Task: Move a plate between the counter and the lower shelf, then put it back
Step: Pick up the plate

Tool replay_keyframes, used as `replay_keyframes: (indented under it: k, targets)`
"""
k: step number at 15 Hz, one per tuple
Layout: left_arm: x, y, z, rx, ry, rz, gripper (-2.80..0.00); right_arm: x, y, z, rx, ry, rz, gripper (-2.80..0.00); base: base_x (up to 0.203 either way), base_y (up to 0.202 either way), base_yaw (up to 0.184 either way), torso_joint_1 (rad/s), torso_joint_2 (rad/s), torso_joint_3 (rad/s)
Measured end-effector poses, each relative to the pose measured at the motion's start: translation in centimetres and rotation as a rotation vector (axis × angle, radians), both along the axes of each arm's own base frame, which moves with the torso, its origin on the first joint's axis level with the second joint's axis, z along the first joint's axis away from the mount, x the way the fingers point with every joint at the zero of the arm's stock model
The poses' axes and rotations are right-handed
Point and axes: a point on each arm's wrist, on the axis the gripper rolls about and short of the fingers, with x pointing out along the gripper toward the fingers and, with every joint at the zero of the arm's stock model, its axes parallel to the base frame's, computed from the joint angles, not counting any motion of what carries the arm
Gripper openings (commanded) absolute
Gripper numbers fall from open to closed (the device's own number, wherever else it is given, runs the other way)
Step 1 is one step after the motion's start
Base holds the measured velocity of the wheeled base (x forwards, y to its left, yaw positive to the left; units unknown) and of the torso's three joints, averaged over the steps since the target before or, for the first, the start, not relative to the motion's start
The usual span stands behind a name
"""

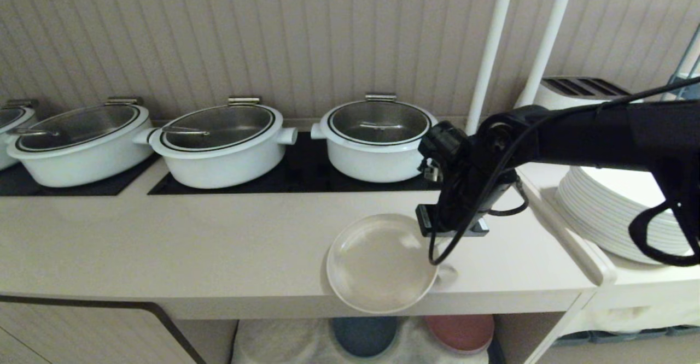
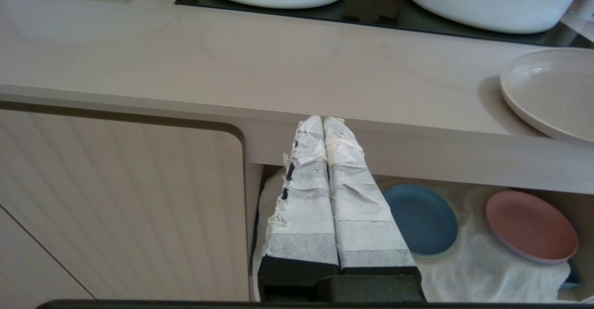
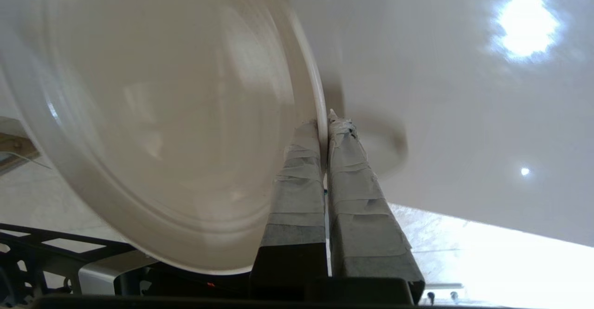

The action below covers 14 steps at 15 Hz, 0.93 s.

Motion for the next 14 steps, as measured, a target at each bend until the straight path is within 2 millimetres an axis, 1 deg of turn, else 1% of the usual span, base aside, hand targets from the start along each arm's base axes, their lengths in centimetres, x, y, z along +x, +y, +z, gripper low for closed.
replay_keyframes:
  k: [6,9,14]
  targets:
    - [0.0,0.0,0.0,0.000,0.000,0.000,-2.80,-0.5,-2.0,0.6,0.023,0.019,-0.069,-2.80,0.000,0.000,0.000,0.000,0.00,0.000]
    - [0.0,0.0,0.0,0.000,0.000,0.000,-2.80,-1.5,-2.9,1.6,0.082,0.044,-0.057,-2.80,0.000,0.000,0.000,0.000,0.00,0.000]
    - [0.0,0.0,0.0,0.001,0.000,0.000,-2.80,-3.5,-4.8,2.5,0.098,0.027,-0.073,-2.80,0.000,0.000,0.000,0.000,0.00,0.000]
